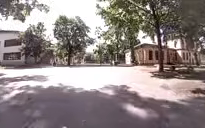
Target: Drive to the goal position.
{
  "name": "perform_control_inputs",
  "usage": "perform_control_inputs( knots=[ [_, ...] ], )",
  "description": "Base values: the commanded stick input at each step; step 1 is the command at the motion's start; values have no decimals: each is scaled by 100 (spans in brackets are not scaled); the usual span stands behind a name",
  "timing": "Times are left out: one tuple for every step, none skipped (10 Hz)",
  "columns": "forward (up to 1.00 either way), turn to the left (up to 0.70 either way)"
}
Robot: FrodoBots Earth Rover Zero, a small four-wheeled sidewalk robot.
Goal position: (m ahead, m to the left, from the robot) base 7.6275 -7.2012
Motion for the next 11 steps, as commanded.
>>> perform_control_inputs(
  knots=[
    [85, 1],
    [85, 1],
    [85, 1],
    [85, 1],
    [85, 1],
    [85, 1],
    [85, 1],
    [85, 1],
    [85, 1],
    [85, 1],
    [85, 1]
  ],
)
